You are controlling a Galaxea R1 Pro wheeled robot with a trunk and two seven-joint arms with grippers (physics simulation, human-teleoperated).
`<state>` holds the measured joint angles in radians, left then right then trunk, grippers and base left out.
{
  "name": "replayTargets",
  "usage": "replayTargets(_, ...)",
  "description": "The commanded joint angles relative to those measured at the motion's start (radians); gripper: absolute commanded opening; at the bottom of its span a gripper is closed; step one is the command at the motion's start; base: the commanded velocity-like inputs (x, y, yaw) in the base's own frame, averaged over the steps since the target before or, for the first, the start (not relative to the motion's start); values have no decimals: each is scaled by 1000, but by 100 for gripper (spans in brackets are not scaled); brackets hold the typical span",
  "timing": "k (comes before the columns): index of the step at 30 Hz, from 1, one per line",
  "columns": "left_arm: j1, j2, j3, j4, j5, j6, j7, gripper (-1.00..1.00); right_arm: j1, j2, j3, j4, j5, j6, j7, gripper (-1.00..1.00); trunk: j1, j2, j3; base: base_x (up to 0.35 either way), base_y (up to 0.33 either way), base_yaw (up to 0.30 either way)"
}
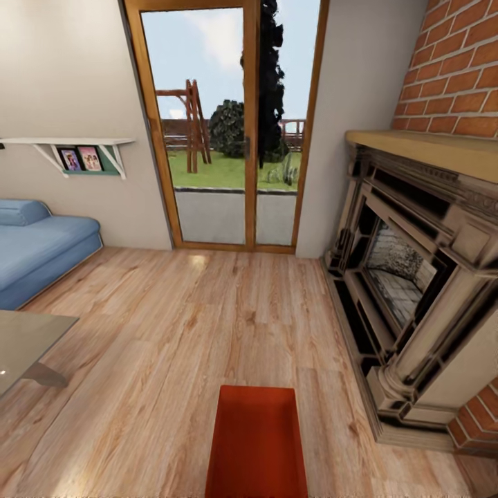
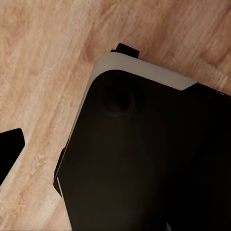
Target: Move the two storage containers from the living room to the garage. In the garage, place one container on the floor and stack the other container on top of it (either order is fine).
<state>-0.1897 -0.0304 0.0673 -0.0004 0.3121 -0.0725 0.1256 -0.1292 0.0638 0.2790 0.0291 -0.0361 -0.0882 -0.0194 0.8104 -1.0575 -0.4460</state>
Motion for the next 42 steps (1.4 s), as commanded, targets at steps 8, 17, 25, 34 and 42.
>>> replayTargets(8, -1, 0, 6, 0, 1, -4, 2, 100, -1, 2, 6, 3, -2, -5, 1, 100, 0, -1, -13, 0, 0, -141)
replayTargets(17, 0, 0, 6, 0, 1, -4, 2, 100, -1, 1, 6, 3, -1, -5, 0, 100, 0, -1, -26, 0, 0, -123)
replayTargets(25, 0, 0, 6, 0, 1, -4, 2, 100, -1, 1, 6, 3, 1, -5, 0, 100, 0, -1, -39, 0, 0, -7)
replayTargets(34, 0, 0, 6, 0, 1, -4, 2, 100, -1, -1, 6, 3, 2, -5, 2, 100, 0, -1, -54, 0, 0, 0)
replayTargets(42, 0, 0, 6, -1, -1, -6, 2, 100, -1, 0, 6, 3, 2, -6, 3, 100, 0, -1, -67, 0, 0, 0)
